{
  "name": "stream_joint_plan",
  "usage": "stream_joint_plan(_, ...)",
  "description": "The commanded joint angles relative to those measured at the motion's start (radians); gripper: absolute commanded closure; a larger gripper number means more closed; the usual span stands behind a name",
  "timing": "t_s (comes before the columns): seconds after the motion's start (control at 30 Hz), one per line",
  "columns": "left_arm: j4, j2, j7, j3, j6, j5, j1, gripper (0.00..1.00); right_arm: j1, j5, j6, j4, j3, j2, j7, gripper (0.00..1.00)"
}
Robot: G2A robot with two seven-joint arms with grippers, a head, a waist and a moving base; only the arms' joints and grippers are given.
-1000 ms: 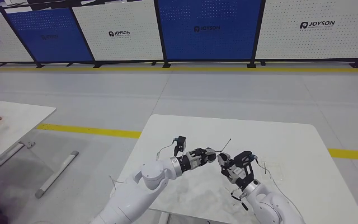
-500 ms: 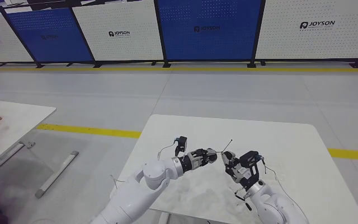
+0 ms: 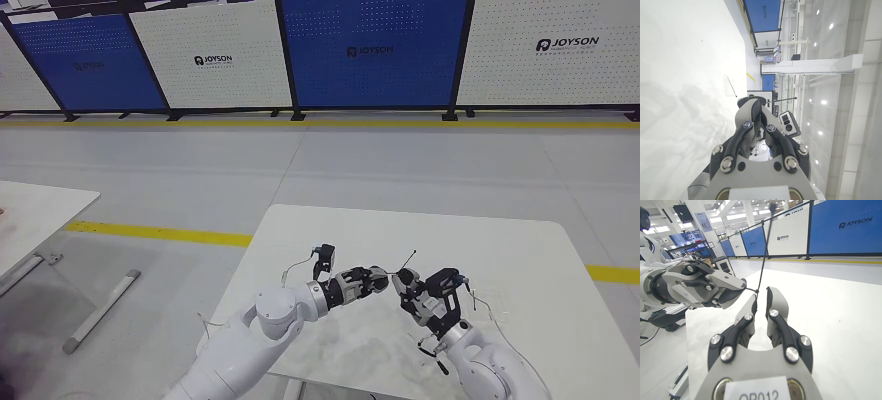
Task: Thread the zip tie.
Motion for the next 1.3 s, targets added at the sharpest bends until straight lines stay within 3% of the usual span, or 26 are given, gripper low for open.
stream_joint_plan(0.0,-0.001,0.0,-0.002,0.001,-0.001,0.002,0.002,1.0,0.002,-0.001,0.0,-0.001,-0.001,-0.001,0.003,0.83)
stream_joint_plan(0.2,-0.003,0.001,-0.006,0.001,0.0,0.008,0.005,1.0,0.009,-0.002,0.002,0.005,-0.008,-0.005,0.011,0.79)
stream_joint_plan(0.27,-0.004,0.0,-0.006,0.002,0.001,0.009,0.005,1.0,0.013,-0.002,0.003,0.009,-0.01,-0.007,0.012,0.86)
stream_joint_plan(0.3,-0.003,0.0,-0.006,0.002,0.001,0.009,0.005,1.0,0.014,-0.002,0.003,0.01,-0.011,-0.008,0.012,0.97)
stream_joint_plan(0.33,-0.003,0.0,-0.006,0.002,0.001,0.009,0.005,1.0,0.014,-0.002,0.004,0.012,-0.011,-0.008,0.011,1.0)
stream_joint_plan(0.7,0.005,-0.001,-0.009,-0.001,-0.004,0.0,0.002,1.0,0.017,-0.012,0.007,0.018,-0.012,-0.013,0.011,1.0)
stream_joint_plan(1.27,0.004,-0.001,-0.025,-0.013,-0.051,-0.026,0.01,1.0,0.021,-0.017,0.006,0.031,-0.015,-0.021,0.018,1.0)
